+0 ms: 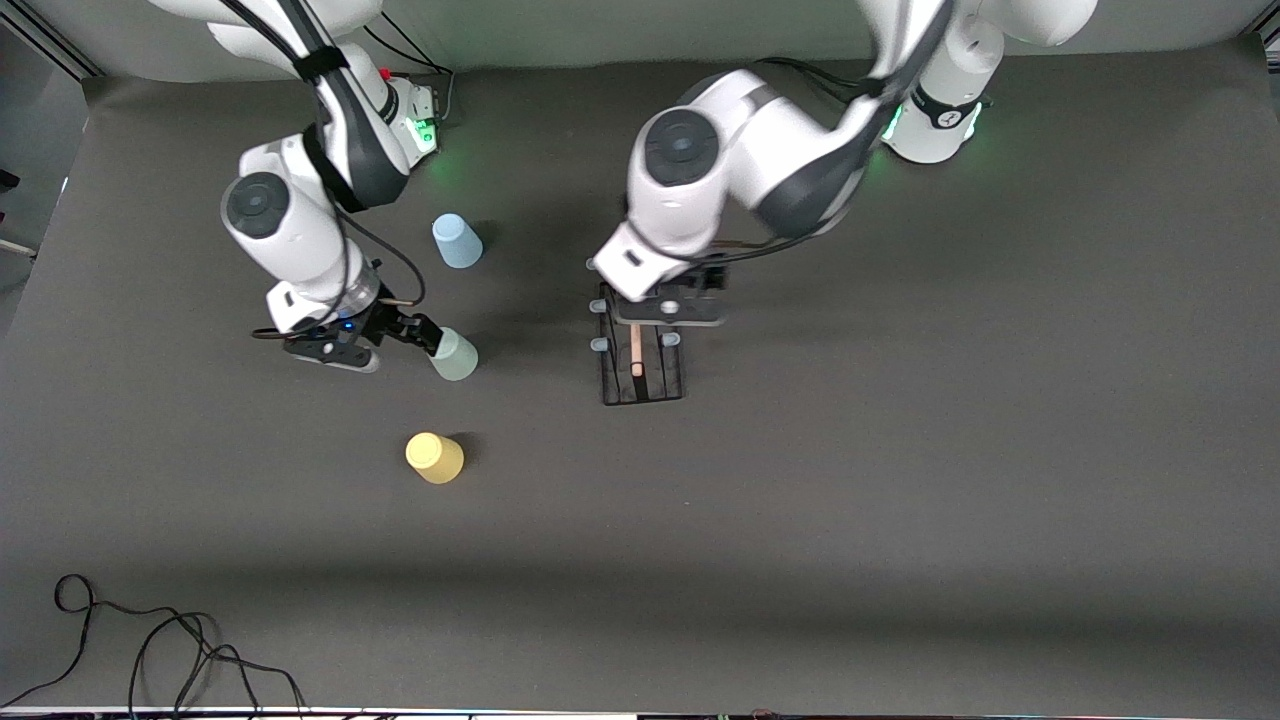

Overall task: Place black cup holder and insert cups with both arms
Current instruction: 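Lower the rack with the left gripper while the right gripper grasps the green cup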

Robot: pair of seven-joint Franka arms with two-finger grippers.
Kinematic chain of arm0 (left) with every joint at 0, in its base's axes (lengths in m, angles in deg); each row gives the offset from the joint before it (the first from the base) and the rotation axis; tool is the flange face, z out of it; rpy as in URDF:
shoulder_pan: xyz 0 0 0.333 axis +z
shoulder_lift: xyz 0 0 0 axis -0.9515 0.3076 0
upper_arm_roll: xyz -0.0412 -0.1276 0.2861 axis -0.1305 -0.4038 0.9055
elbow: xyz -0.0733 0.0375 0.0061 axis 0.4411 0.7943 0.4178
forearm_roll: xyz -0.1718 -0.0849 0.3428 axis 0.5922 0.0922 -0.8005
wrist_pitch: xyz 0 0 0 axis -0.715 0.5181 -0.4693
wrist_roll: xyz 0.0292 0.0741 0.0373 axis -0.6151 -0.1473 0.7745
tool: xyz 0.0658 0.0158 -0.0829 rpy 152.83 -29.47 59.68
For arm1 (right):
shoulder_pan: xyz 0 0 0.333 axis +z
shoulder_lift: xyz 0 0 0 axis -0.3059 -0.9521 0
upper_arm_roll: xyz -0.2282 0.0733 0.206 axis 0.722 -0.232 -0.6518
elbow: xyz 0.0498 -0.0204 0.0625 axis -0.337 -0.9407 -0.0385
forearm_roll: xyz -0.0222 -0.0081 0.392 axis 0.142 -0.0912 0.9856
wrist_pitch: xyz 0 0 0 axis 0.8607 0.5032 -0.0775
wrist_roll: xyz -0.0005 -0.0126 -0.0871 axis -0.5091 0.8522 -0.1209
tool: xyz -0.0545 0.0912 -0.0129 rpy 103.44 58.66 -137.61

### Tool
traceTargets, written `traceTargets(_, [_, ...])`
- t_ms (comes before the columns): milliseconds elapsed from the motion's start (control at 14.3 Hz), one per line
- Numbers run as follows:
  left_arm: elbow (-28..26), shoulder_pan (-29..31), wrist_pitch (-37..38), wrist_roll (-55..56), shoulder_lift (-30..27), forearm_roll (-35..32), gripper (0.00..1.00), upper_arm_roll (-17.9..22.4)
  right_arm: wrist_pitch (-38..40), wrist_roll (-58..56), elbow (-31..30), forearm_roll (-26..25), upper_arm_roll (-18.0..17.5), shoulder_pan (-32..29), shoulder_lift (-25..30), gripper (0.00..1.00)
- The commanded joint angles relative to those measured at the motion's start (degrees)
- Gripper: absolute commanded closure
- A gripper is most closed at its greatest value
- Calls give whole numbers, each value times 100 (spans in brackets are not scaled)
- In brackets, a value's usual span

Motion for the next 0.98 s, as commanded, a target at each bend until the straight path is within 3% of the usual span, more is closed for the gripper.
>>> traceTargets(0, [-365, 757, 532, -555, -850, -46, 4, -6, -1011, 163, -523, -70, 45, 105, -232, 0])
traceTargets(348, [-1129, 1856, 471, -1687, -1607, -556, 4, 3, -2016, 645, -612, -61, 45, 422, -1023, 0])
traceTargets(557, [-1709, 2525, 392, -2522, -2056, -582, 4, 3, -2114, 743, -612, -52, 45, 545, -1156, 0])
traceTargets(767, [-1746, 3149, 409, -3367, -2197, -582, 4, 3, -2070, 752, -612, -61, 53, 545, -1217, 2])
traceTargets(836, [-1746, 3229, 392, -3395, -2232, -582, 6, 3, -2052, 752, -612, -61, 62, 545, -1209, 21])
traceTargets(906, [-1754, 3299, 374, -3386, -2294, -582, 8, 12, -2026, 761, -612, -61, 71, 545, -1183, 63])
